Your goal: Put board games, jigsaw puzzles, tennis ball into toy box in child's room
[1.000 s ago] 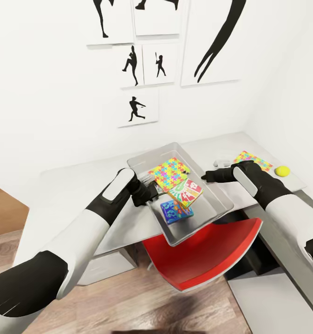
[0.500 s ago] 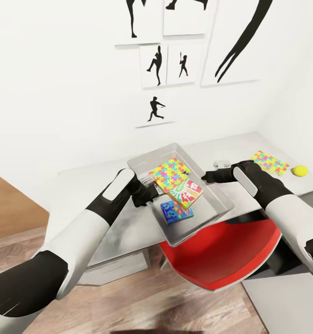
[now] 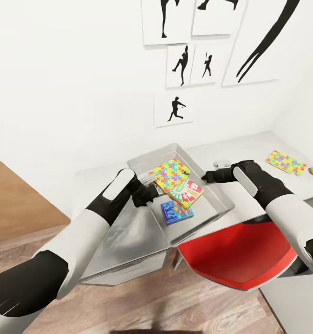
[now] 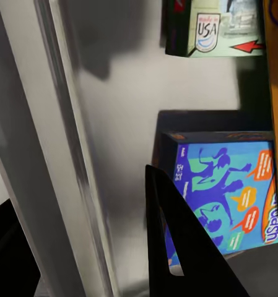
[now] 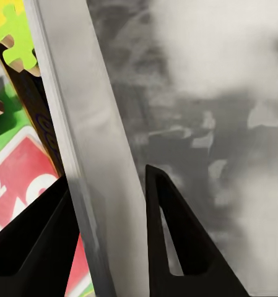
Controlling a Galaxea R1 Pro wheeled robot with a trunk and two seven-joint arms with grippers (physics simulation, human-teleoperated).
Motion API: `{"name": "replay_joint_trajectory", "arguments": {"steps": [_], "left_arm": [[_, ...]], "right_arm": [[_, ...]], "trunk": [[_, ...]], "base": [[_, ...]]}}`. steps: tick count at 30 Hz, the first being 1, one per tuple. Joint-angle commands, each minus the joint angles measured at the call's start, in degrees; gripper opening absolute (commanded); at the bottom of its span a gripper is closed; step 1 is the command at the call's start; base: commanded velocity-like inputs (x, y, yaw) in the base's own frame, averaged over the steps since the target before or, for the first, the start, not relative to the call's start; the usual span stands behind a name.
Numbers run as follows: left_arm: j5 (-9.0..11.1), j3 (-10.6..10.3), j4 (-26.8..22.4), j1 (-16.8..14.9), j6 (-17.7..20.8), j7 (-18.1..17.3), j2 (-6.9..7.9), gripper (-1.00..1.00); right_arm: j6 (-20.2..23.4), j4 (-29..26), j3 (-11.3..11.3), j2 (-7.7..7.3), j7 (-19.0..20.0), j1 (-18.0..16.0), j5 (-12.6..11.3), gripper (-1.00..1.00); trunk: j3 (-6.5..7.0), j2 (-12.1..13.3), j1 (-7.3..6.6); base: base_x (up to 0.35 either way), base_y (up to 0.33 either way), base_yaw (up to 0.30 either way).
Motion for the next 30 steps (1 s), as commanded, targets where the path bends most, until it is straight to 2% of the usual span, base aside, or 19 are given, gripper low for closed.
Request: {"name": "replay_joint_trajectory", "arguments": {"steps": [1, 23, 30], "left_arm": [[2.31, -0.95, -0.91, -0.08, -0.13, 0.61, 0.00, -1.00], [2.60, -0.95, -0.91, -0.15, -0.13, 0.52, 0.00, -1.00], [3.00, -0.95, -1.12, -0.10, -0.16, 0.52, 0.00, -1.00]], "right_arm": [[0.71, 0.02, 0.46, -0.04, 0.36, -0.07, -0.11, -1.00], [0.73, 0.02, 0.49, 0.13, 0.36, -0.07, -0.13, -1.00], [0.71, 0.02, 0.49, 0.14, 0.36, -0.07, -0.13, -1.00]], "trunk": [[-0.09, -0.12, 0.02], [-0.09, -0.12, 0.02], [-0.09, -0.12, 0.02]], "base": [[0.000, 0.310, 0.000], [-0.033, 0.310, 0.000], [-0.057, 0.161, 0.000]]}}
